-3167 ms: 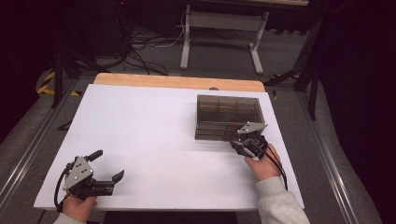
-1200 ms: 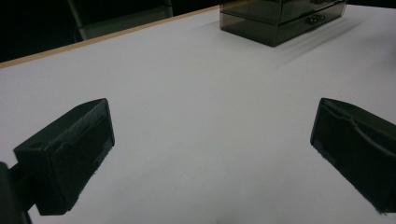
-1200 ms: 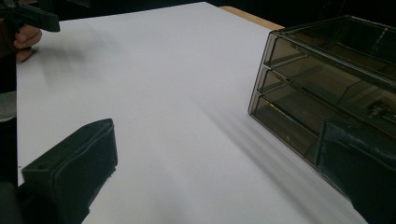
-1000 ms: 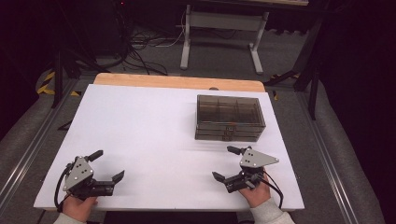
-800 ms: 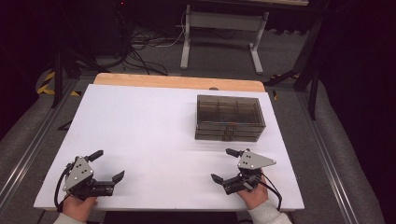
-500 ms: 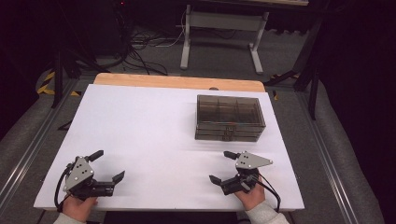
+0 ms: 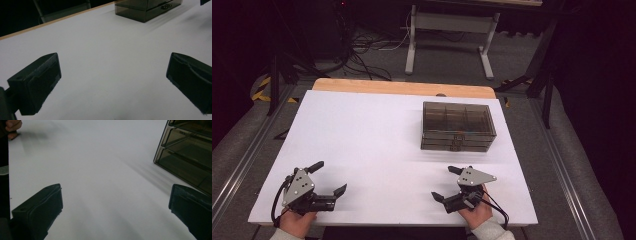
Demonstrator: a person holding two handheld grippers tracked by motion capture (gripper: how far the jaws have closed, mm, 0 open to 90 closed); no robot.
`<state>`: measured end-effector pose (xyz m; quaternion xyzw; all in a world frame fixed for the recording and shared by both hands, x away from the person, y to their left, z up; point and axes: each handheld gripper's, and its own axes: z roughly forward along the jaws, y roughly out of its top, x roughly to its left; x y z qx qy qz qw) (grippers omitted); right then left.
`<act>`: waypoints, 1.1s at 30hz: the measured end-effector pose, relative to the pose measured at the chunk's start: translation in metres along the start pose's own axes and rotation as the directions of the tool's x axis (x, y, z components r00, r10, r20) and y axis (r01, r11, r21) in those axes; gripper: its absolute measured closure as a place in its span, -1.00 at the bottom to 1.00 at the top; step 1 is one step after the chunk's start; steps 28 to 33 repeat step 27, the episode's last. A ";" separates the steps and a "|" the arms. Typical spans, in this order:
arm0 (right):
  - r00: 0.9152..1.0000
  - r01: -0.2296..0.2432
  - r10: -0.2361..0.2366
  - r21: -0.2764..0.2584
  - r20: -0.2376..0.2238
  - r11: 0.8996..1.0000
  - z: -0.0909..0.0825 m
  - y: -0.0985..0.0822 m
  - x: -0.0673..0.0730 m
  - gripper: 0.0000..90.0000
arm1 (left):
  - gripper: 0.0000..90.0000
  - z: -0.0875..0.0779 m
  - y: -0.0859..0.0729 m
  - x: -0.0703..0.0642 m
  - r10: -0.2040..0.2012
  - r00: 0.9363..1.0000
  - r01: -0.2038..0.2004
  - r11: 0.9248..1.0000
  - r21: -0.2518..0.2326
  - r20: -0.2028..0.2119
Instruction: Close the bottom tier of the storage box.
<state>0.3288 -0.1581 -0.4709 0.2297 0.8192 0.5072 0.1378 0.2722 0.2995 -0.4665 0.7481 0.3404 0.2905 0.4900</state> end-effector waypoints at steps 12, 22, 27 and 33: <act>1.000 -0.013 0.013 0.008 0.001 1.000 0.000 0.000 -0.003 -1.00 | -0.99 0.000 0.000 0.001 -0.004 1.000 0.004 1.000 0.002 0.003; 1.000 -0.013 0.013 0.004 0.007 1.000 0.000 0.000 -0.004 -1.00 | -0.99 0.000 0.000 0.001 -0.006 1.000 0.006 1.000 0.001 0.003; 1.000 -0.018 0.018 0.004 0.006 1.000 -0.001 0.000 -0.004 -1.00 | -0.99 0.000 0.000 0.001 -0.009 1.000 0.009 1.000 0.001 0.007; 1.000 -0.018 0.018 0.004 0.006 1.000 -0.001 0.000 -0.004 -1.00 | -0.99 0.000 0.000 0.001 -0.009 1.000 0.009 1.000 0.001 0.007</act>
